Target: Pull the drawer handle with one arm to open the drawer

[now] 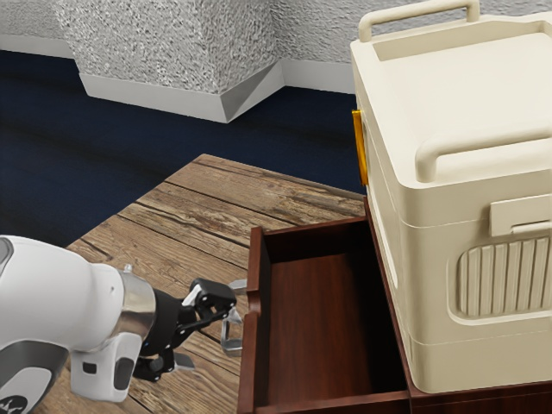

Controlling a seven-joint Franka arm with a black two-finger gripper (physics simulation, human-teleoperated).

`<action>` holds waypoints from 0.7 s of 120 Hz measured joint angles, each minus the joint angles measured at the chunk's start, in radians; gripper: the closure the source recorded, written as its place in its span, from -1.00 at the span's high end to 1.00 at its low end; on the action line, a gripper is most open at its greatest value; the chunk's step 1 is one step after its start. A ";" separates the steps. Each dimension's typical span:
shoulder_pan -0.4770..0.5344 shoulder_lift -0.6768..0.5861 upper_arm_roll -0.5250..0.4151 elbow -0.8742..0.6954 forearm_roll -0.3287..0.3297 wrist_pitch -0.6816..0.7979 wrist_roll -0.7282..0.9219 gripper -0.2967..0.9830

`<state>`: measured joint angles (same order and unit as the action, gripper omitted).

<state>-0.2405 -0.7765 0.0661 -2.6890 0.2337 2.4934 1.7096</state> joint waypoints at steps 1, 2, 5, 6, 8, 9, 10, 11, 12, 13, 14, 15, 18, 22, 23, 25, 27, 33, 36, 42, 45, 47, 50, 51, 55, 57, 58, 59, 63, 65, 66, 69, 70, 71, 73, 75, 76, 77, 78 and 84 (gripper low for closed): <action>0.000 0.000 -0.001 0.001 0.000 -0.001 0.000 0.53; 0.000 0.000 -0.002 0.001 0.000 -0.003 -0.001 0.53; -0.001 -0.001 -0.005 0.003 0.000 -0.008 -0.002 0.53; -0.001 -0.001 -0.006 0.003 0.000 -0.010 -0.002 0.53; -0.002 -0.002 -0.008 0.004 0.000 -0.014 -0.003 0.53; -0.002 -0.002 -0.009 0.005 0.000 -0.016 -0.004 0.53; -0.003 -0.003 -0.010 0.005 0.000 -0.018 -0.004 0.53; -0.003 -0.003 -0.010 0.005 0.000 -0.021 -0.005 0.53; -0.003 -0.003 -0.011 0.006 0.000 -0.023 -0.005 0.53; -0.004 -0.004 -0.011 0.006 0.000 -0.025 -0.006 0.53; -0.004 -0.004 -0.012 0.006 0.000 -0.027 -0.006 0.53; -0.004 -0.005 -0.012 0.006 0.000 -0.029 -0.007 0.53; -0.005 -0.007 -0.013 0.007 0.000 -0.036 -0.008 0.53; -0.006 -0.009 -0.014 0.007 0.000 -0.043 -0.010 0.53; -0.006 -0.010 -0.014 0.007 0.000 -0.045 -0.011 0.53; -0.007 -0.012 -0.014 0.007 0.001 -0.048 -0.011 0.53; -0.007 -0.014 -0.014 0.007 0.001 -0.052 -0.012 0.53; -0.008 -0.020 -0.014 0.009 0.001 -0.063 -0.015 0.51; -0.008 -0.023 -0.014 0.011 0.002 -0.068 -0.016 0.50; -0.008 -0.031 -0.015 0.013 0.002 -0.075 -0.018 0.47; -0.008 -0.035 -0.015 0.014 0.003 -0.079 -0.019 0.45; -0.008 -0.037 -0.015 0.015 0.003 -0.081 -0.020 0.45; -0.008 -0.039 -0.016 0.016 0.003 -0.084 -0.020 0.44; -0.008 -0.039 -0.019 0.017 0.003 -0.085 -0.021 0.45; -0.008 -0.042 -0.027 0.022 0.003 -0.092 -0.022 0.46; -0.008 -0.044 -0.031 0.025 0.003 -0.095 -0.023 0.47; -0.008 -0.045 -0.033 0.026 0.003 -0.096 -0.023 0.47; -0.008 -0.046 -0.034 0.027 0.003 -0.098 -0.023 0.47; -0.008 -0.049 -0.039 0.032 0.003 -0.105 -0.024 0.48; -0.008 -0.051 -0.040 0.034 0.003 -0.108 -0.025 0.48; -0.008 -0.053 -0.041 0.035 0.003 -0.110 -0.025 0.49; -0.008 -0.057 -0.045 0.039 0.003 -0.117 -0.027 0.49; -0.008 -0.058 -0.047 0.040 0.003 -0.119 -0.027 0.49; -0.008 -0.059 -0.049 0.043 0.003 -0.122 -0.028 0.50; -0.008 -0.061 -0.054 0.048 0.003 -0.128 -0.029 0.50; -0.008 -0.064 -0.057 0.053 0.002 -0.134 -0.029 0.50; -0.008 -0.065 -0.058 0.056 0.002 -0.137 -0.030 0.50; -0.008 -0.065 -0.059 0.059 0.002 -0.140 -0.031 0.50; -0.009 -0.066 -0.060 0.063 0.002 -0.143 -0.031 0.51; -0.015 -0.062 -0.064 0.118 0.002 -0.172 -0.038 0.51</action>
<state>-0.2551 -0.8382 0.0021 -2.5714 0.2362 2.3213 1.6721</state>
